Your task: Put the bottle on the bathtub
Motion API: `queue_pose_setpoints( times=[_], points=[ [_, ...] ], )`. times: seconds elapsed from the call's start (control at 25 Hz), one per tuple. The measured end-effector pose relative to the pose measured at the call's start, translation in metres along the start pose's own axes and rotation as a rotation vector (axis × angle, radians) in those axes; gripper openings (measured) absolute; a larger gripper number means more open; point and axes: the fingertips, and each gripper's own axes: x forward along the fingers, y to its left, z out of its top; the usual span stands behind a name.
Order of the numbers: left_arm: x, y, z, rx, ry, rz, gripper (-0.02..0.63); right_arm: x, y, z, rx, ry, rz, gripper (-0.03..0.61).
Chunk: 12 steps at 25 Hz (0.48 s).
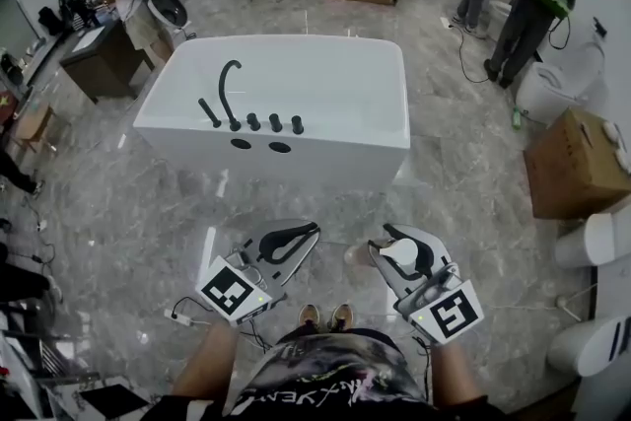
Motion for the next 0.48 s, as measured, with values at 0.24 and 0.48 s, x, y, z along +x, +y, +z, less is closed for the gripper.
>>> queue_pose_setpoints(
  times=[0.24, 0.48],
  points=[
    [0.019, -0.021, -0.004, -0.013, 0.007, 0.008, 0.035, -0.017, -0.016, -0.006, -0.007, -0.015, 0.014, 0.127],
    [0.023, -0.027, -0.004, 0.000, 0.005, 0.014, 0.035, -0.024, -0.018, -0.007, -0.008, -0.024, 0.016, 0.127]
  ],
)
